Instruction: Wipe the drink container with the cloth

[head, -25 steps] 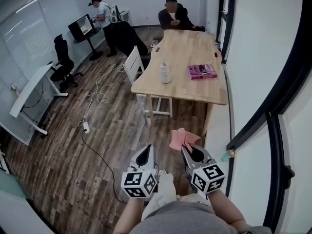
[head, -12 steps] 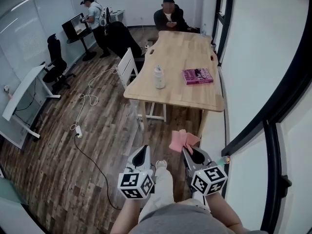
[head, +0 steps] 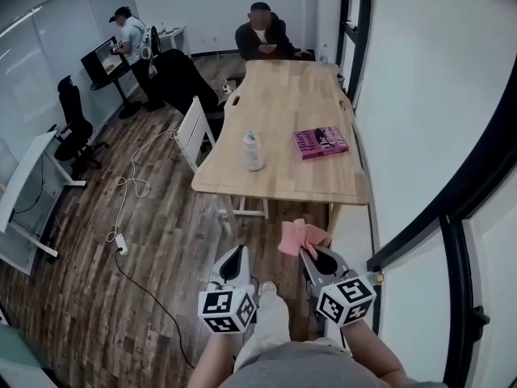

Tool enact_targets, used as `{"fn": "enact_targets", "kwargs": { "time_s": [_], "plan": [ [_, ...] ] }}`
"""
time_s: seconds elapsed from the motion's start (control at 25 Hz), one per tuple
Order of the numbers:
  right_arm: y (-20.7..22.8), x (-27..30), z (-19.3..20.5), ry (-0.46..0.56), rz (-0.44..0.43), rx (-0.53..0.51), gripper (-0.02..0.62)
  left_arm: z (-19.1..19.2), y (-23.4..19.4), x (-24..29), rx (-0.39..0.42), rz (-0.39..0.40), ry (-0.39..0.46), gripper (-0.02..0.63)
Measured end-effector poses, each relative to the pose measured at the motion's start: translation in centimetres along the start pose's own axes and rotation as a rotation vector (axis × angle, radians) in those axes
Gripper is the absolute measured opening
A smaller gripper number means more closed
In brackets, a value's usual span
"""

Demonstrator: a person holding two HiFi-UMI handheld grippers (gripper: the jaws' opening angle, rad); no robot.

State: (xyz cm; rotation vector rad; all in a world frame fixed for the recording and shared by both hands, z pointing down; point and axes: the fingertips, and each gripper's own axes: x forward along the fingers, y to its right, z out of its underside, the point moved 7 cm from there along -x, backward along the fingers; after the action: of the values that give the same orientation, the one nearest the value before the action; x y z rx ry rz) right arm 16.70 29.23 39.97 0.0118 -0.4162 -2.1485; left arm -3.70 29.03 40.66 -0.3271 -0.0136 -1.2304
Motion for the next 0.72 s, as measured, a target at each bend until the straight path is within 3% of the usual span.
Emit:
{"fn": "enact_targets", "kwargs": {
  "time_s": [0.16, 0.72],
  "plan": [
    [1.5, 3.7, -0.9, 0.002, -0.006, 0.047, 0.029, -0.8, -2.0, 3.9, 0.010, 0.022, -0.022, 0.002],
    [6.3, 18.0, -5.8, -0.032, -0.005, 0.011, 0.029, -5.4, -10.2, 16.1, 0.003, 0.016, -0.039, 0.002]
  ]
}}
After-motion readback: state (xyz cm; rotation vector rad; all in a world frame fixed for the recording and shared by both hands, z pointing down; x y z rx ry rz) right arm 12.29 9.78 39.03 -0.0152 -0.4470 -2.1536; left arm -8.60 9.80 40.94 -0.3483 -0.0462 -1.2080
